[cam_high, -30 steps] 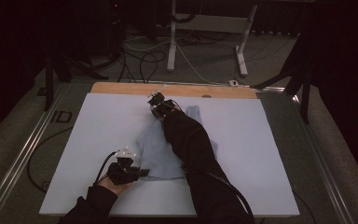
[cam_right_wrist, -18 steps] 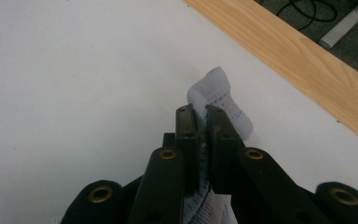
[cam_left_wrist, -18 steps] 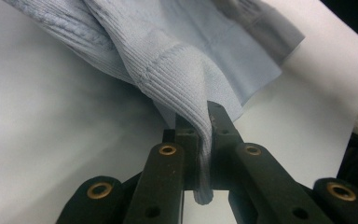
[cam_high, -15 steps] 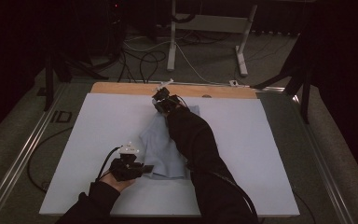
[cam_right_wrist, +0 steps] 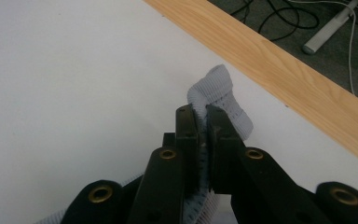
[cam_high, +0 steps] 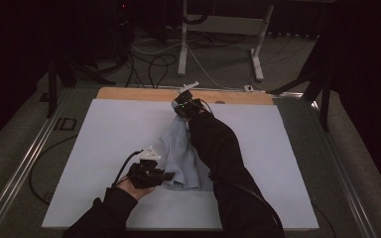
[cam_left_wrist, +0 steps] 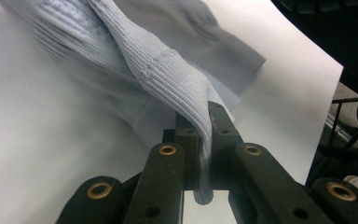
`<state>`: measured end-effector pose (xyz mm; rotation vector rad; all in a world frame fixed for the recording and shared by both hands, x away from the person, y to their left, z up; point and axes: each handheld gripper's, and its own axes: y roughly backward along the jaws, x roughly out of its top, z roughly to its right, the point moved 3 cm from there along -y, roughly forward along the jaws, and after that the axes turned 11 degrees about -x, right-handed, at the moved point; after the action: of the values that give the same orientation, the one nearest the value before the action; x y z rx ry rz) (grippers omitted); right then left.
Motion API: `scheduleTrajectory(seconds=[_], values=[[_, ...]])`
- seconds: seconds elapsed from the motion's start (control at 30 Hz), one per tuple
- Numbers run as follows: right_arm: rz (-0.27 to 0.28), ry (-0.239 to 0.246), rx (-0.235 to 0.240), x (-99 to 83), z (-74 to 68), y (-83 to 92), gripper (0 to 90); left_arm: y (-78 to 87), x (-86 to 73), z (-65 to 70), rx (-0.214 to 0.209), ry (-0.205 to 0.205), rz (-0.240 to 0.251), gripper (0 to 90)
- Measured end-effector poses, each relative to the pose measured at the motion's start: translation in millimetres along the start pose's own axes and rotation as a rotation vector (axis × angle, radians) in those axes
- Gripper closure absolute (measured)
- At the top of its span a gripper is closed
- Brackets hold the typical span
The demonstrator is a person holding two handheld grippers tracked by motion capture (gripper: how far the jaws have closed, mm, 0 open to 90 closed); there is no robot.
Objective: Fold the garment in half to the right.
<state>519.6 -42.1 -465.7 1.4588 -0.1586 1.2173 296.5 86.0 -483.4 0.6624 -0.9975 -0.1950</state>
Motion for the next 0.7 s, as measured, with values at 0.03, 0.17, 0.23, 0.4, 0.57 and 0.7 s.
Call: scheduleTrajectory(seconds=[0.03, 0.17, 0.23, 0.4, 0.57, 0.7], values=[[0.004, -0.005, -0.001, -1.3, 3.0, 2.0, 85.3, -1.7, 2.4, 1.6, -0.002, -0.006, -0.002, 86.4], [0.009, -0.006, -0.006, -6.5, 13.2, 9.5, 85.2, -9.5, 11.9, 9.5, -0.012, -0.029, -0.007, 86.4], [0.015, -0.015, -0.003, -9.2, 18.8, 13.0, 85.2, -14.2, 16.4, 12.6, -0.016, -0.038, -0.013, 86.4], [0.014, -0.027, -0.018, -18.6, 31.4, 18.9, 85.2, -27.5, 26.8, 18.4, -0.028, -0.058, -0.028, 86.4], [0.010, -0.039, -0.023, -27.9, 42.5, 22.3, 85.2, -40.4, 35.7, 23.5, -0.042, -0.068, -0.039, 86.4], [0.010, -0.046, -0.026, -35.4, 50.8, 22.6, 85.2, -50.5, 41.7, 26.8, -0.046, -0.079, -0.049, 86.4]])
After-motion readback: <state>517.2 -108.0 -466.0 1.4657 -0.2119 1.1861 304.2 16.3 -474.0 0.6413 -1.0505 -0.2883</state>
